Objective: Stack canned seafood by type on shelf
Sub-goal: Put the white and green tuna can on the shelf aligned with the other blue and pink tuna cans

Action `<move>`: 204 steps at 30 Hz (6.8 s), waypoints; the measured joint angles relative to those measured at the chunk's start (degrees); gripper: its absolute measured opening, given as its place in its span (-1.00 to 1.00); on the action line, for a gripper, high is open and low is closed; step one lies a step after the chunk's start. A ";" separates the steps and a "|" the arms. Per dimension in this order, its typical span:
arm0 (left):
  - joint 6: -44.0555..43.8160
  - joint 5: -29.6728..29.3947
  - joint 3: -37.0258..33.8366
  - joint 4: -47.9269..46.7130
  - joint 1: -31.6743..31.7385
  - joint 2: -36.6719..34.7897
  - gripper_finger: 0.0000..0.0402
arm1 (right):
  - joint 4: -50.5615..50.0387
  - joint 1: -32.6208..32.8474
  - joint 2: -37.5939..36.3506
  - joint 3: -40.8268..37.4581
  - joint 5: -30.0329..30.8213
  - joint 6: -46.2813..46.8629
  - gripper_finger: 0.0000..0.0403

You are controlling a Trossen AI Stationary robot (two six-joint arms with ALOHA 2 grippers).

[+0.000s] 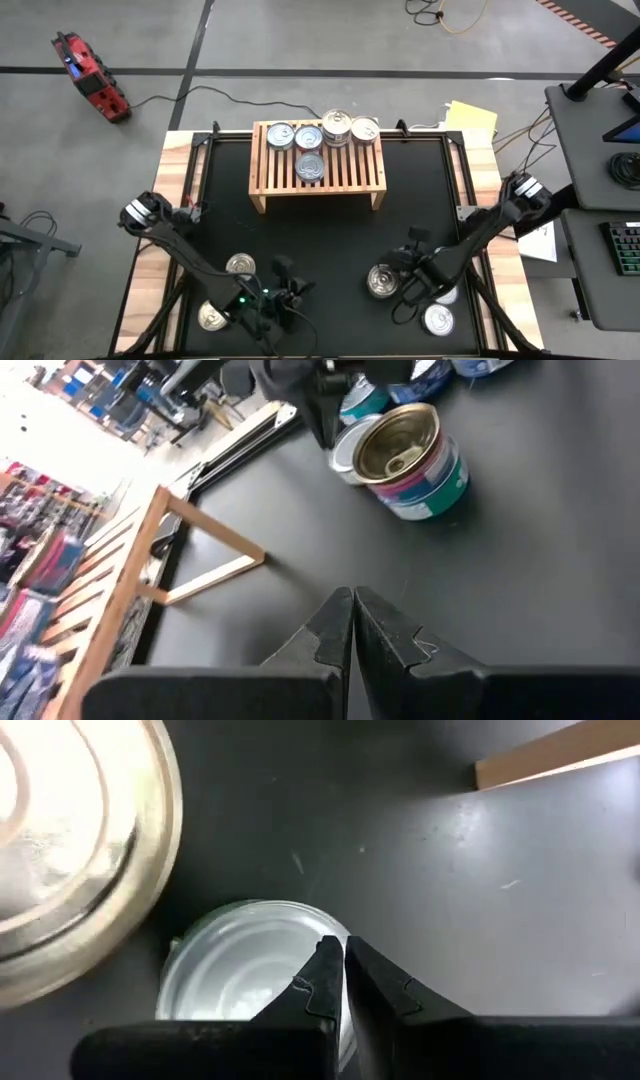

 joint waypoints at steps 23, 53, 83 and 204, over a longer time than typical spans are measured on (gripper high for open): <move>8.35 8.09 -15.24 16.88 -0.17 -15.96 -1.00 | 12.72 -9.67 -27.81 -15.22 -11.87 15.49 -0.95; 4.56 -0.94 -39.08 16.71 1.31 -43.61 -1.00 | 13.31 -21.15 -16.86 -14.62 -22.97 21.48 -0.95; -23.38 14.29 -34.70 2.33 1.01 -43.32 -1.00 | 8.09 -15.95 -8.04 -8.53 -29.66 26.68 -0.95; 5.55 17.48 -29.08 66.98 12.33 8.33 -1.00 | 30.43 -20.97 -12.09 -9.09 -18.35 -3.14 -0.95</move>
